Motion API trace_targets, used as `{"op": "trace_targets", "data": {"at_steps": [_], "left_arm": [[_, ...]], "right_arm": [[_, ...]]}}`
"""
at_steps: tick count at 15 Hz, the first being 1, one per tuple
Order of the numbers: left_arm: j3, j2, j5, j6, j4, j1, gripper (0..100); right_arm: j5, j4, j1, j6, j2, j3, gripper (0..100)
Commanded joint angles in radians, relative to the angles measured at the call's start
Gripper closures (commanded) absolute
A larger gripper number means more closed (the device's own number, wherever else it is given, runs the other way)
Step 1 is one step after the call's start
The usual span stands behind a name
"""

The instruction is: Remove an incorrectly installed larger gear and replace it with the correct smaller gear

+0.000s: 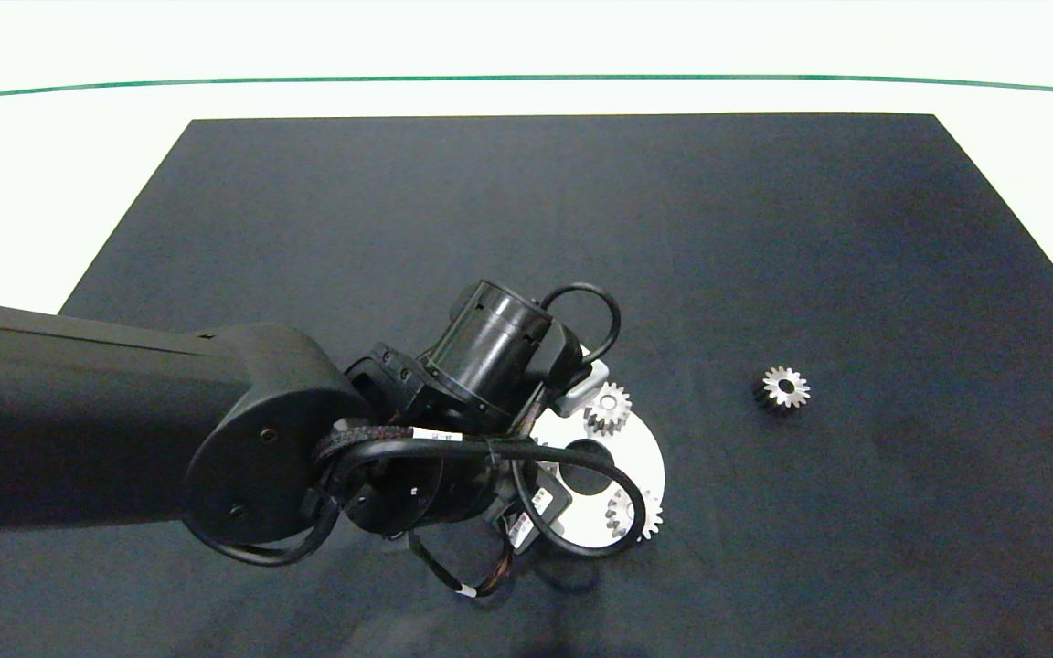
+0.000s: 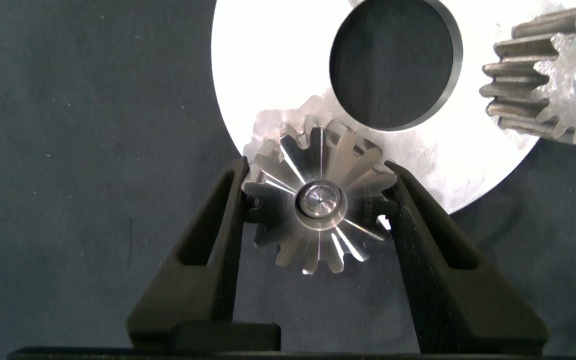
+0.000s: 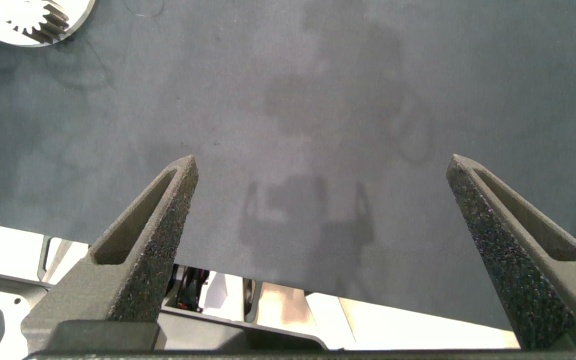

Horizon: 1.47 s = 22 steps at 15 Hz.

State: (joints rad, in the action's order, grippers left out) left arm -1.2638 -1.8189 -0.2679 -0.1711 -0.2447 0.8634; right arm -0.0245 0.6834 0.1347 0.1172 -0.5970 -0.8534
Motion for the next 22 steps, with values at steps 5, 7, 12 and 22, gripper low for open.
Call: {"op": "trace_targets", "data": {"at_steps": [5,7,12,22], "left_arm": [[0.0,0.01,-0.002,0.001,0.001,0.003,100],[0.0,0.012,-0.002,0.001,-0.001,0.003,100],[0.001,0.018,-0.002,-0.002,-0.021,0.003,0],[0.0,0.015,-0.002,0.007,-0.019,-0.006,0]], "right_arm": [[0.0,0.004,0.0,0.001,0.003,-0.001,0],[0.0,0.004,0.0,0.001,0.006,-0.001,0],[0.0,0.008,0.0,0.001,0.013,0.001,0],[0.0,0.018,0.0,0.001,0.019,-0.001,0]]}}
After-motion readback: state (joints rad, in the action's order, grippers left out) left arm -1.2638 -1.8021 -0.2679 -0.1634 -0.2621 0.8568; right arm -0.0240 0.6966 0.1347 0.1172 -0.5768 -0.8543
